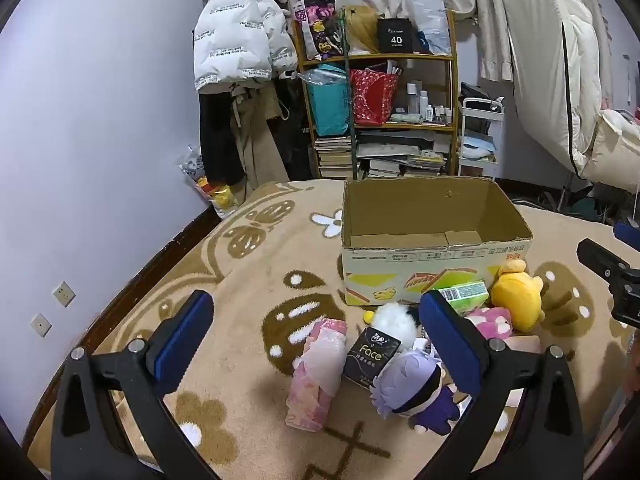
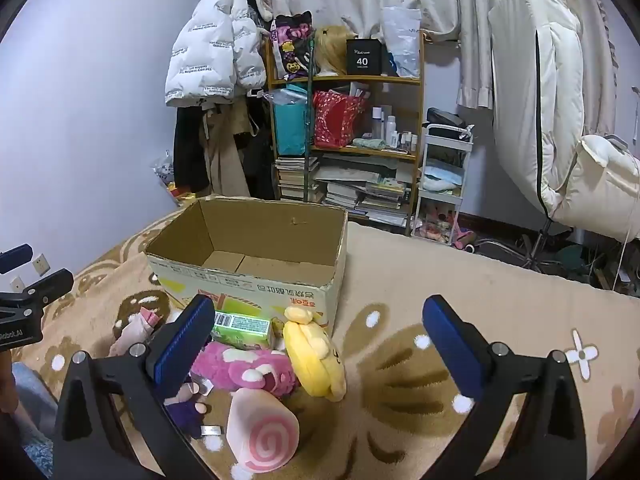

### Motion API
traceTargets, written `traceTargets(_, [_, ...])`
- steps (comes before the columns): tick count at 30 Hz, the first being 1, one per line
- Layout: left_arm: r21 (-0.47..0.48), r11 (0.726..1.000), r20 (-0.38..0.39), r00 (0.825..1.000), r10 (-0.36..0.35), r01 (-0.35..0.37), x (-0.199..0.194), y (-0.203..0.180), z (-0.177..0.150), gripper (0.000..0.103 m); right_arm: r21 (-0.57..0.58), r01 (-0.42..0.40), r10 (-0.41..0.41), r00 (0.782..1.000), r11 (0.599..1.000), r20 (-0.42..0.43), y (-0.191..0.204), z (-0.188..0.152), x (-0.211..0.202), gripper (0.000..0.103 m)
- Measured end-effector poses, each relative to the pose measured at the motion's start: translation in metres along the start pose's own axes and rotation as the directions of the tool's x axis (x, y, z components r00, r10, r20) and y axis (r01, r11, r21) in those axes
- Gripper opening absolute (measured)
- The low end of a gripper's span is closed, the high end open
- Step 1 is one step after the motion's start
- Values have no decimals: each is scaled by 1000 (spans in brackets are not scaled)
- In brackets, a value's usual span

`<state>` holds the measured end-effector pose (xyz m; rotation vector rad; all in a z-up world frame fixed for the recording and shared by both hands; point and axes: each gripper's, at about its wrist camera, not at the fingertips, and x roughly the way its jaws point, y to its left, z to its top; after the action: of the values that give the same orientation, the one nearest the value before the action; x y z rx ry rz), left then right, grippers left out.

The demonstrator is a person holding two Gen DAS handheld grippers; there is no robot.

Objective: Organize soft objects

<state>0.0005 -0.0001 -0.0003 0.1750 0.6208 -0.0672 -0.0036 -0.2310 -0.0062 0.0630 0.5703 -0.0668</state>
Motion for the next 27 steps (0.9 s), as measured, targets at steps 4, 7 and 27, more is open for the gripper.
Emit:
traceTargets(4, [3,1000,3,1000,8,-8,0,-1,1,102,1,0,0,1000,1000,-3,-1,0,-1,103])
traceTargets(7, [-2,1000,7,1000,9,-9,0,-1,0,102,5,1,-1,1000,1000,1,-1,0,-1,103])
traceTargets(27, [-1,1000,8,1000,11,-11,4,4,-3,102,24,-9,9,1000,1000,9,-3,0,-1,103])
